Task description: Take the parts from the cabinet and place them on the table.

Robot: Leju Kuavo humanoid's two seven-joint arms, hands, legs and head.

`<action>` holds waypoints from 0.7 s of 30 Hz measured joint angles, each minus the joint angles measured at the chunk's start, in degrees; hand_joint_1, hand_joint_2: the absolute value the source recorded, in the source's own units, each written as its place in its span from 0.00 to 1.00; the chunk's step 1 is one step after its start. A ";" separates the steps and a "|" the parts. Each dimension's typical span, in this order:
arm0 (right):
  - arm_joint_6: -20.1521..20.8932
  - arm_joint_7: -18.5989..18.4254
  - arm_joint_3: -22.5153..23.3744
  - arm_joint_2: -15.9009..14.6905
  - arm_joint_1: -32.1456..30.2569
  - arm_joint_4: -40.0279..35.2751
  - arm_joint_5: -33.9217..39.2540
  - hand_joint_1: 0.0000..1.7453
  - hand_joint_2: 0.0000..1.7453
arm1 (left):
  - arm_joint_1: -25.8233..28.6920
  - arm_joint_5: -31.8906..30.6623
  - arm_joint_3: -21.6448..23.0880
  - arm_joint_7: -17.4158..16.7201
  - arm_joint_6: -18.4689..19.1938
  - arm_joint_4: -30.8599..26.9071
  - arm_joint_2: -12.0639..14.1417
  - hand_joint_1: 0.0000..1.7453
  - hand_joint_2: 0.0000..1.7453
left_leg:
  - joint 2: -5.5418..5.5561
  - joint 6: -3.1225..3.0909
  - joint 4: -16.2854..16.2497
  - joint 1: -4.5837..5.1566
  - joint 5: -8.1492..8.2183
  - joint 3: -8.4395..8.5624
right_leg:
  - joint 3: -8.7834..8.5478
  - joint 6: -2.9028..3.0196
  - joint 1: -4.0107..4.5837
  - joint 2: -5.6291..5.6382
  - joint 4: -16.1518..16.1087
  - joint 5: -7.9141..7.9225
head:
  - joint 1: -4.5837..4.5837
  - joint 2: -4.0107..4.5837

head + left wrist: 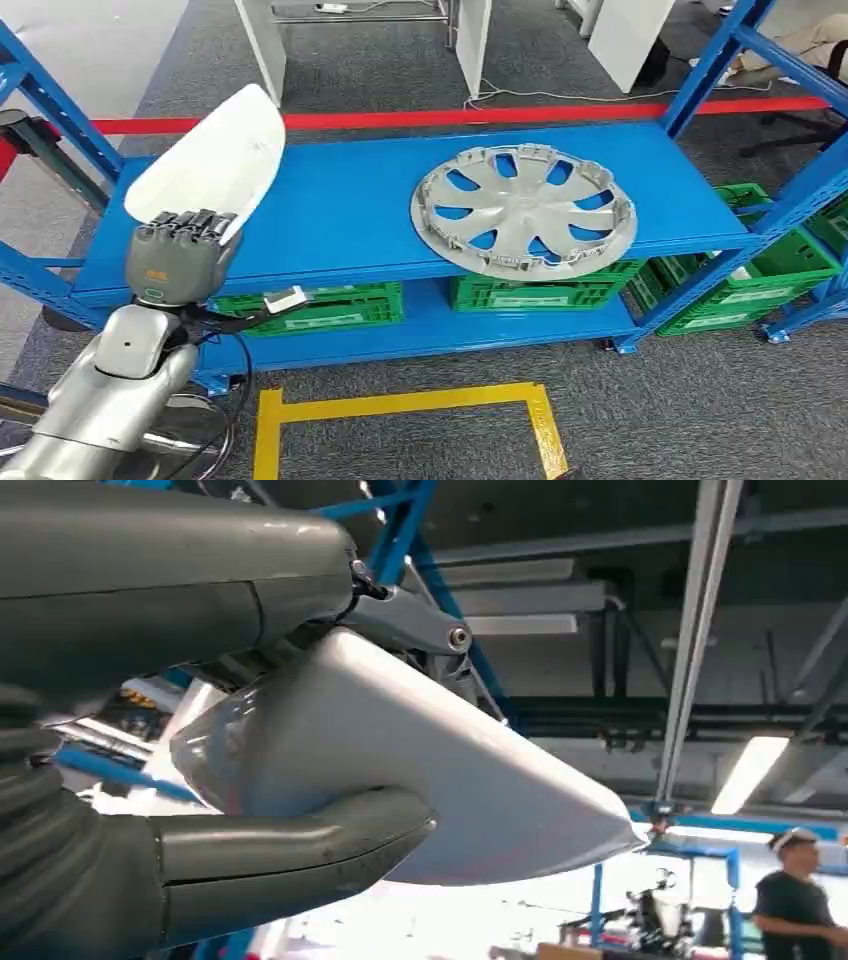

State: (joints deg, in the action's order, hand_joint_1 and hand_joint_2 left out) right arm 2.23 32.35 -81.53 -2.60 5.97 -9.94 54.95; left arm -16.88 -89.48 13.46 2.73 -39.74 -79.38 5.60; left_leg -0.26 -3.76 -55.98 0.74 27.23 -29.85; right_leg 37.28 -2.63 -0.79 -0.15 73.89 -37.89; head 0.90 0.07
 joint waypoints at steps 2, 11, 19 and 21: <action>-0.24 -0.26 0.00 0.00 0.03 0.00 -0.55 0.00 0.00 | 0.88 -0.06 0.07 -0.77 0.00 -0.09 0.92 1.00 1.00 | 0.12 0.06 -0.29 -0.06 0.07 -0.03 | 0.86 -0.17 -0.14 0.00 0.05 3.01 | 0.02 0.00; -1.36 -0.76 0.04 0.07 1.51 -0.02 -0.68 0.00 0.00 | 3.80 -0.11 -0.11 -2.53 -0.15 -2.38 5.24 1.00 1.00 | 0.57 3.08 -3.40 -0.03 1.55 -2.61 | -4.19 1.64 -0.63 0.26 -14.90 10.22 | -0.04 0.00; -3.28 -1.44 0.11 0.11 2.02 -0.02 -0.96 0.00 0.00 | 5.33 -0.11 -0.11 -3.19 -0.17 -3.00 7.63 1.00 1.00 | 0.49 4.18 -10.45 -0.96 4.75 -1.80 | -0.49 2.59 -0.42 -0.22 -14.70 12.91 | -0.39 0.00; -4.19 -1.90 0.26 0.09 2.51 -0.02 -0.98 0.00 0.00 | 5.12 -0.11 0.02 -3.82 -0.18 -3.63 8.42 1.00 1.00 | 0.47 3.62 -1.52 -0.84 4.85 3.50 | -0.07 2.10 -0.33 -0.20 -14.74 13.76 | -0.37 0.00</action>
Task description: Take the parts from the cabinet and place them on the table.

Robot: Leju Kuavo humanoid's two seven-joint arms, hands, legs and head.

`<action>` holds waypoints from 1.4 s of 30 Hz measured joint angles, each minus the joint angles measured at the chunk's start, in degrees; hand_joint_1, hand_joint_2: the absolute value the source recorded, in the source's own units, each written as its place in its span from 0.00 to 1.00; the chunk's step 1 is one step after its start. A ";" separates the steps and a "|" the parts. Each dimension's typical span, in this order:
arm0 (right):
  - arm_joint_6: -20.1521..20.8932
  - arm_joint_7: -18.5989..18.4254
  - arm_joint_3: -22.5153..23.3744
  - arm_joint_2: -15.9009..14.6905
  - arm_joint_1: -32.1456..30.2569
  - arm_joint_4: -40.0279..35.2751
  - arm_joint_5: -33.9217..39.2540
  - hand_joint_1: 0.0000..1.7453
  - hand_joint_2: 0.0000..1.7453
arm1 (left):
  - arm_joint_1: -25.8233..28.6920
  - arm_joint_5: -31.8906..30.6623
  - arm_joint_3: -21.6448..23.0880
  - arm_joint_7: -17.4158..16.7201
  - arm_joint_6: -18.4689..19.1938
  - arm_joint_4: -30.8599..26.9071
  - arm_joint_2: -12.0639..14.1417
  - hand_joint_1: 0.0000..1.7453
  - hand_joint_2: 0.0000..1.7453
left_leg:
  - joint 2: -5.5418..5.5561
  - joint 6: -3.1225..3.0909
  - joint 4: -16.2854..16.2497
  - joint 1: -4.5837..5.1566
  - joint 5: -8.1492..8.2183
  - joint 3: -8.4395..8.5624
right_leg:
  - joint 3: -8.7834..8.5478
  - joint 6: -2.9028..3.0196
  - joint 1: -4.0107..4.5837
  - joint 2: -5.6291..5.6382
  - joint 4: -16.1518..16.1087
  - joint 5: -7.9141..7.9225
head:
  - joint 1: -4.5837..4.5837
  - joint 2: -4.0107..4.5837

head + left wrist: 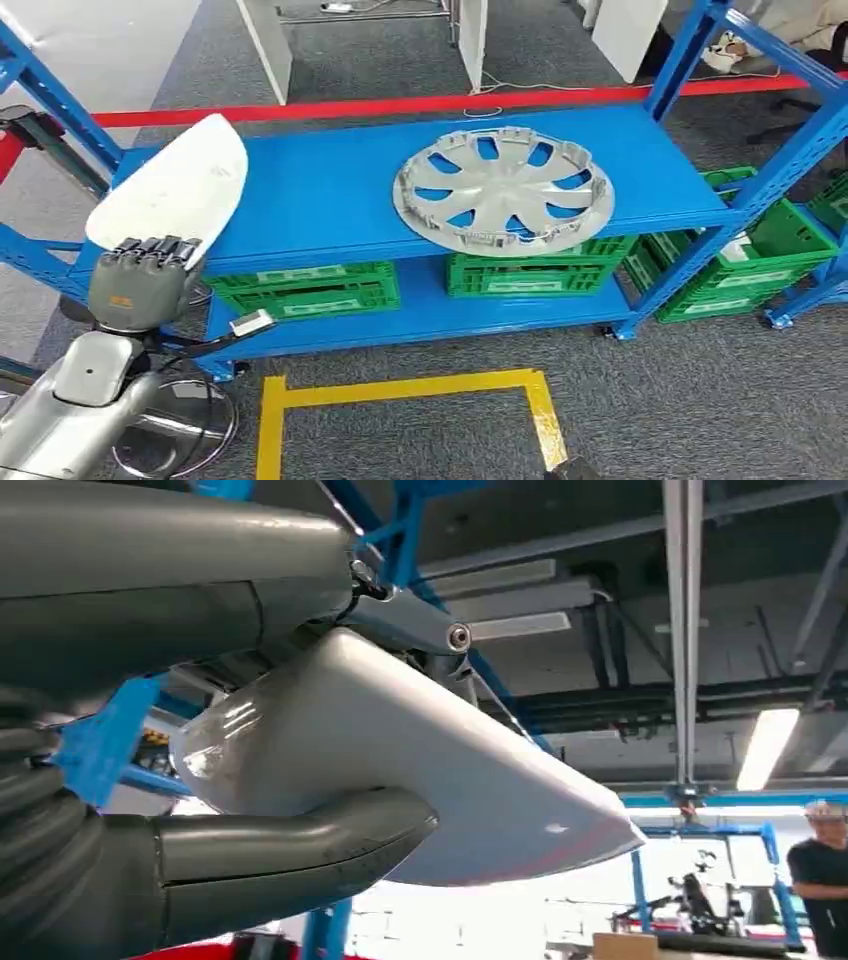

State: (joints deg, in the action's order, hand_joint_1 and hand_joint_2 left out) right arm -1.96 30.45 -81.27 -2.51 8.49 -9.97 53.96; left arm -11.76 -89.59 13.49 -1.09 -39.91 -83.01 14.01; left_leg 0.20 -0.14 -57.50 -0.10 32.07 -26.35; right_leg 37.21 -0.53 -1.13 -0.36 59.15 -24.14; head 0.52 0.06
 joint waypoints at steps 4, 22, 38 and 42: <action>-0.66 -0.48 0.50 0.00 0.74 0.02 0.13 0.00 0.00 | -0.09 0.00 0.24 -0.46 0.00 -0.48 0.96 1.00 1.00 | 0.07 -1.16 0.94 0.66 -1.70 -0.89 | 0.11 -1.48 -0.06 0.01 -1.18 2.30 | -0.19 -0.02; -13.42 -10.23 4.05 -1.64 2.66 1.62 4.33 0.00 0.00 | 0.19 -0.07 0.90 -3.26 -0.07 -0.96 1.83 1.00 1.00 | -0.08 0.34 -4.46 0.29 -3.72 -11.65 | -7.84 0.81 0.27 -0.15 -3.14 -4.30 | -0.31 0.00; -13.99 -18.97 3.52 -1.73 2.27 1.97 2.43 0.00 0.00 | -2.21 -0.07 3.36 -4.88 -0.06 0.33 0.68 1.00 1.00 | -0.47 -2.27 0.52 -0.34 -4.33 -4.58 | 3.44 -2.62 -0.33 0.13 6.10 -7.45 | -0.20 0.00; -15.19 -22.42 3.39 -1.73 2.38 2.01 2.25 0.00 0.00 | -2.48 -0.07 3.60 -4.88 -0.04 1.31 0.00 1.00 1.00 | -0.46 -2.55 0.32 0.47 -7.27 -8.36 | 3.35 -2.20 0.18 0.18 16.39 -8.41 | -0.24 -0.02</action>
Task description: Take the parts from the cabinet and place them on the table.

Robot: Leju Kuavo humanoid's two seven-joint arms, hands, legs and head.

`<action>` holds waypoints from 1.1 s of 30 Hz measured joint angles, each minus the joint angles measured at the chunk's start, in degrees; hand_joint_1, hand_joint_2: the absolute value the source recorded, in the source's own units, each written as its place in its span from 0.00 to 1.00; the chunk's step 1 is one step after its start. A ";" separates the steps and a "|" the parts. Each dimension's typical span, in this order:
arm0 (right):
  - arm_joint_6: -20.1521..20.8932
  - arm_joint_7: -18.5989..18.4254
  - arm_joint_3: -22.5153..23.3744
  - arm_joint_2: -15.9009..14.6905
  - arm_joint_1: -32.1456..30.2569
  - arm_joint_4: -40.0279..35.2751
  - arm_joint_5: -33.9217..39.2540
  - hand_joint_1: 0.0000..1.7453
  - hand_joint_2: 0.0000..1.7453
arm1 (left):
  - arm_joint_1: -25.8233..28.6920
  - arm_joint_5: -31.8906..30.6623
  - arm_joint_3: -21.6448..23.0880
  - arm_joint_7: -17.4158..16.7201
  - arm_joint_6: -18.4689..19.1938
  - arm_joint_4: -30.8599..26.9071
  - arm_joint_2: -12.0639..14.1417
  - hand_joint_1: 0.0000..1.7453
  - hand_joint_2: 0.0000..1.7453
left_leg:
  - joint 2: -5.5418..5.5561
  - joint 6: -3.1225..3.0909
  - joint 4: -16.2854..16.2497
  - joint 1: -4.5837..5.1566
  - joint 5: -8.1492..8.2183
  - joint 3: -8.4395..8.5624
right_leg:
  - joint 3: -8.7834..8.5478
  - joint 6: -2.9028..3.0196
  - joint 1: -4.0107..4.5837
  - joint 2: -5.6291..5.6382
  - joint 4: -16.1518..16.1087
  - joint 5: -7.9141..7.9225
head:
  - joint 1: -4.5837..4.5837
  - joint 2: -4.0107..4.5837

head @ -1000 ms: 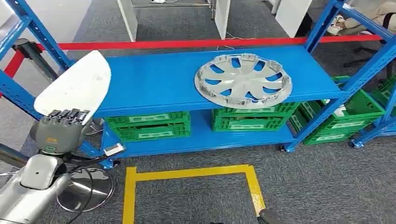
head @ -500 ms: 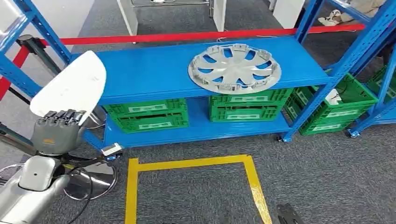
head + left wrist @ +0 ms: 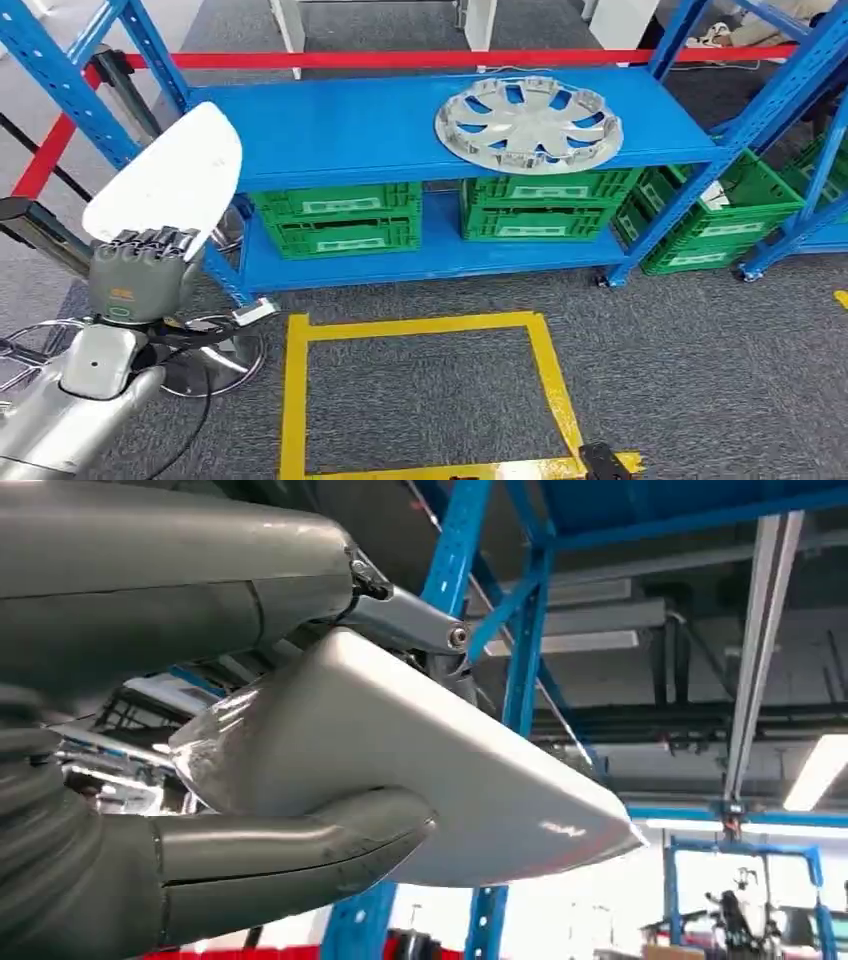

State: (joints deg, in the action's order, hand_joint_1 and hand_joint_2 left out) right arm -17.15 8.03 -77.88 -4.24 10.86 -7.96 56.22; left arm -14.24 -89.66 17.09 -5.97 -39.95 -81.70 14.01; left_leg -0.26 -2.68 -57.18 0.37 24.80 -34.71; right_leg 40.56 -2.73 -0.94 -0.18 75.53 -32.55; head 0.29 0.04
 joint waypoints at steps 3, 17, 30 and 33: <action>-0.81 -1.45 -0.07 -0.11 0.30 0.04 0.09 0.00 0.00 | -1.03 0.00 0.29 0.04 0.00 1.08 -0.40 1.00 1.00 | 0.05 0.26 -0.25 0.34 -1.76 -2.06 | -9.61 1.66 0.79 0.24 -11.86 3.64 | -0.02 0.00; -1.66 -2.63 -0.46 -0.28 0.74 0.07 0.33 0.00 0.00 | -1.95 0.20 0.92 -0.35 -0.02 3.06 -0.20 1.00 1.00 | 0.15 3.47 -12.00 -0.80 2.91 -0.38 | -6.32 3.11 0.85 -0.56 -18.84 7.04 | -0.37 0.02; -1.01 -4.33 -1.33 0.04 0.77 0.00 0.00 0.00 0.00 | -0.29 1.73 -0.94 0.46 -0.11 3.08 0.74 1.00 1.00 | -0.06 0.40 0.85 -0.37 -0.11 1.04 | -0.28 -0.27 0.33 -0.04 -0.19 -1.54 | 0.13 0.02; -1.03 -4.66 -1.40 0.09 0.92 0.00 -0.04 0.00 0.00 | 0.22 2.08 -1.75 0.96 -0.11 3.09 1.05 1.00 1.00 | -0.03 1.10 -0.02 -0.58 -1.43 -1.45 | -8.10 -0.30 0.12 -0.03 -10.30 4.02 | 0.15 0.00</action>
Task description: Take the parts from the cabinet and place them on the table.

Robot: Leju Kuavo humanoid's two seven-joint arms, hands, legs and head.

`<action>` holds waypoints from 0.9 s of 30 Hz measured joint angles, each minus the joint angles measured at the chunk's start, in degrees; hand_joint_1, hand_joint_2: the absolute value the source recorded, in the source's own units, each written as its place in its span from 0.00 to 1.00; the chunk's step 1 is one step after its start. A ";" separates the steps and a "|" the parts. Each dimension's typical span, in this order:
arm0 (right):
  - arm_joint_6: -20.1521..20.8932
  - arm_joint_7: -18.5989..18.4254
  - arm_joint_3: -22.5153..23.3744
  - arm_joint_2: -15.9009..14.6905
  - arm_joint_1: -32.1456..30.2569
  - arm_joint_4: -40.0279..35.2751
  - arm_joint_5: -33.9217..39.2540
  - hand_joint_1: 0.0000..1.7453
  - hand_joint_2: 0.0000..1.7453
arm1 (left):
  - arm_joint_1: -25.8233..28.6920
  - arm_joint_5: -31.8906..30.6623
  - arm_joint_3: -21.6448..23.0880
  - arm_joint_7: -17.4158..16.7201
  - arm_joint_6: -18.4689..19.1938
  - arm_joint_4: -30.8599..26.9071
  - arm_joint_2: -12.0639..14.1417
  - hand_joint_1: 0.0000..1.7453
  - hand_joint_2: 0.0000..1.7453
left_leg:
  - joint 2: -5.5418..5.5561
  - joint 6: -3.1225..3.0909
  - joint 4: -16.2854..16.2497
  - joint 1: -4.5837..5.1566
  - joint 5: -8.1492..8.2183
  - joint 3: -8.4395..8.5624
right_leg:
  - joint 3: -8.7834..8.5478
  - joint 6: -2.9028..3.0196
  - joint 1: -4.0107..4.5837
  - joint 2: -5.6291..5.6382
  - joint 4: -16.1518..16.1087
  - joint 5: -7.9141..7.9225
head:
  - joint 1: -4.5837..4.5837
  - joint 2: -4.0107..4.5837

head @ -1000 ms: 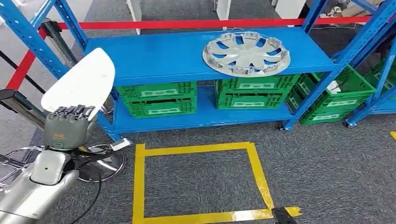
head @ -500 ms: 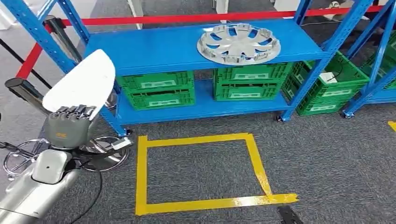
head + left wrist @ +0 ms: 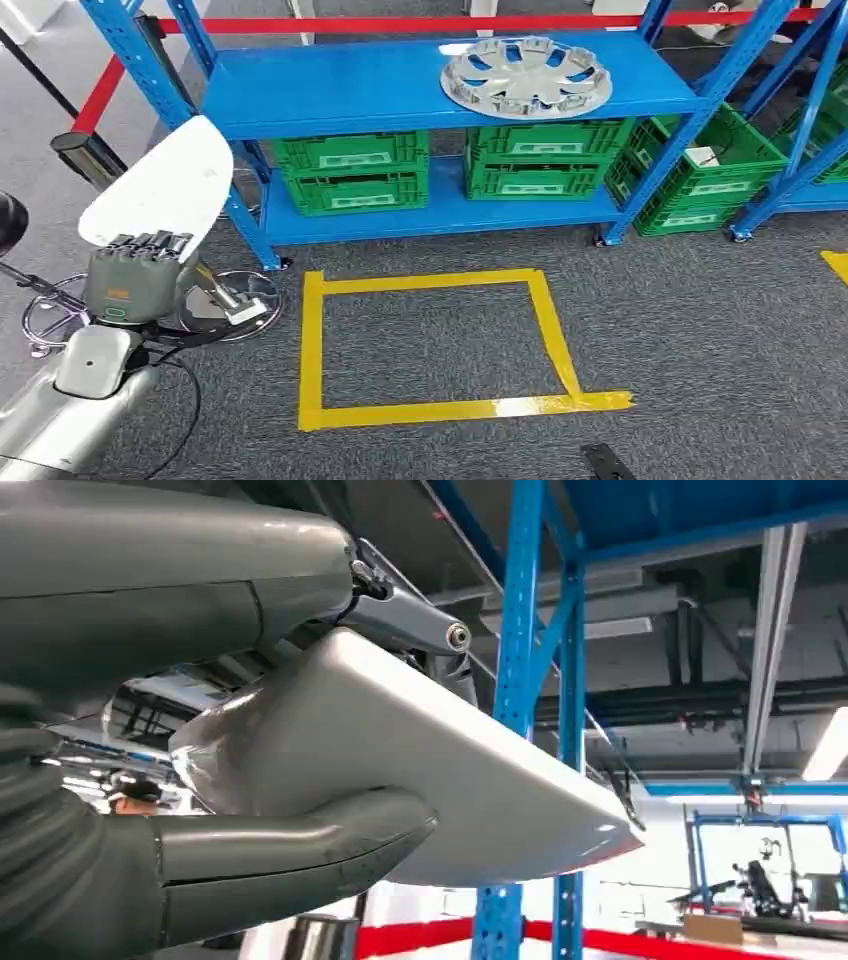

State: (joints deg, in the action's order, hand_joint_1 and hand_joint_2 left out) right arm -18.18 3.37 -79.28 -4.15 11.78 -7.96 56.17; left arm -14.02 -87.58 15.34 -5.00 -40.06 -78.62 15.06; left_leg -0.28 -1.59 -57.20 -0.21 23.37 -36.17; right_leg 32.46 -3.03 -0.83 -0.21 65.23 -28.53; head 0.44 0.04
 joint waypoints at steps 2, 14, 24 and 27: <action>-0.02 -0.22 -0.07 0.26 0.25 -0.02 -0.09 0.00 0.00 | -0.05 0.15 -0.59 0.28 -0.02 0.00 0.33 1.00 1.00 | -0.01 0.71 -0.79 0.32 -0.66 -1.20 | -5.53 0.16 0.19 0.42 -8.46 -2.53 | 0.03 0.02; -0.24 -1.09 -0.68 1.44 0.17 -0.09 -0.48 0.00 0.00 | 0.50 1.62 -2.62 3.04 -0.02 0.42 0.66 1.00 1.00 | 0.16 1.57 -14.01 0.30 5.81 -1.02 | 1.74 3.67 1.19 -0.12 -7.04 1.94 | -0.37 0.02; -0.81 0.55 -0.87 2.21 0.13 -0.15 -0.13 0.00 0.00 | -0.57 5.73 -3.39 8.88 -0.02 1.03 -1.01 1.00 1.00 | 0.05 -1.52 1.98 0.83 2.32 5.03 | 6.70 0.64 0.54 0.23 0.03 -3.66 | 0.02 0.00; -0.85 0.83 -0.98 2.14 0.09 -0.15 -0.43 0.00 0.00 | -0.90 6.51 -3.26 9.96 -0.02 2.14 -1.94 1.00 1.00 | -0.11 -1.01 1.12 0.52 1.04 2.72 | 8.12 -0.43 0.03 0.21 9.48 -6.23 | 0.07 0.00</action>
State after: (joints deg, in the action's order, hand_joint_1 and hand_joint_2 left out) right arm -19.04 4.20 -80.26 -2.01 11.88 -8.11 55.74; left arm -14.92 -81.07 12.09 4.96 -40.09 -76.48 13.12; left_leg -0.39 -2.59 -56.08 0.31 24.40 -33.45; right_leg 40.58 -3.47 -0.80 0.00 74.71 -34.76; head 0.50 0.04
